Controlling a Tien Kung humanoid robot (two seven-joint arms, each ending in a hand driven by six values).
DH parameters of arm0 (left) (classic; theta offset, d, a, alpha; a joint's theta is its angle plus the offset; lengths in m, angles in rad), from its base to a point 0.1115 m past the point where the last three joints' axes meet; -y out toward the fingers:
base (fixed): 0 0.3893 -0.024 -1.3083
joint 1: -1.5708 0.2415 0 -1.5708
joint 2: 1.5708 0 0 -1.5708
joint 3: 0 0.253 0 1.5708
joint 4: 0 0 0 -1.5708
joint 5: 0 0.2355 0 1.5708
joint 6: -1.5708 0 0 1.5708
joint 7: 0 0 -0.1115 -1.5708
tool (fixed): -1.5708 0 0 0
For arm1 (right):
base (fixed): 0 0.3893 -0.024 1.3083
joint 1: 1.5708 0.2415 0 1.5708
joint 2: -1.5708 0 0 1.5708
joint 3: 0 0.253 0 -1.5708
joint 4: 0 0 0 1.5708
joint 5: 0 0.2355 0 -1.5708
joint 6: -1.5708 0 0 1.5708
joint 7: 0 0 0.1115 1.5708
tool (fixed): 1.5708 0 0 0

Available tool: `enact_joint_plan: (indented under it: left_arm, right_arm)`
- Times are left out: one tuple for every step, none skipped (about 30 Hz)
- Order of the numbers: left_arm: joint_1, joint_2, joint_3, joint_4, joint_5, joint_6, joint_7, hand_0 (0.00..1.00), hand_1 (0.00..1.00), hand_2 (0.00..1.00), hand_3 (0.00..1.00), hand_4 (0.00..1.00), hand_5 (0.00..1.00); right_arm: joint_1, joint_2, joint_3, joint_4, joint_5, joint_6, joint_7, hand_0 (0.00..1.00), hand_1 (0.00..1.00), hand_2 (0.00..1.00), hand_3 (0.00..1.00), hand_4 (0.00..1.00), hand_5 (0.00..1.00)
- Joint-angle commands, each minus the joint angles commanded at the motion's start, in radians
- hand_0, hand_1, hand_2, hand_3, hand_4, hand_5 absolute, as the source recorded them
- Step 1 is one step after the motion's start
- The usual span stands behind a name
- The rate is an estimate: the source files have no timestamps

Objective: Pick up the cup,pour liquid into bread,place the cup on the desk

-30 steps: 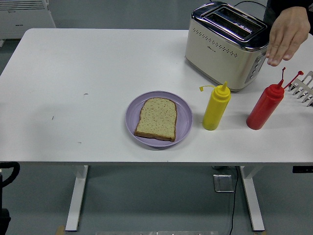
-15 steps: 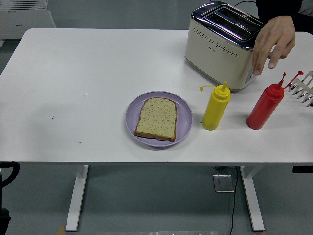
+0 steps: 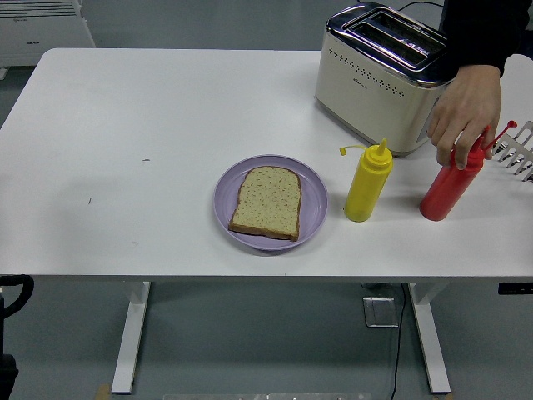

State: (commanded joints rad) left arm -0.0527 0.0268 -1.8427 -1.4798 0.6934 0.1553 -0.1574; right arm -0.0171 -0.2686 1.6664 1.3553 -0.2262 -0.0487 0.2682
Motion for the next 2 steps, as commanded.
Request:
enact_joint_plan:
  left_arm:
    - [0.000, 0.000, 0.000, 0.000, 0.000, 0.000, 0.000, 0.753, 0.763, 0.773, 0.670, 0.637, 0.998]
    - [0.000, 0.000, 0.000, 0.000, 0.000, 0.000, 0.000, 0.753, 0.763, 0.773, 0.670, 0.637, 0.998]
  right_arm:
    - [0.000, 0.000, 0.000, -0.001, 0.000, 0.000, -0.001, 0.806, 0.746, 0.757, 0.799, 0.705, 0.629]
    - [0.000, 0.001, 0.000, -0.001, 0.000, 0.000, -0.001, 0.806, 0.746, 0.757, 0.799, 0.705, 0.629]
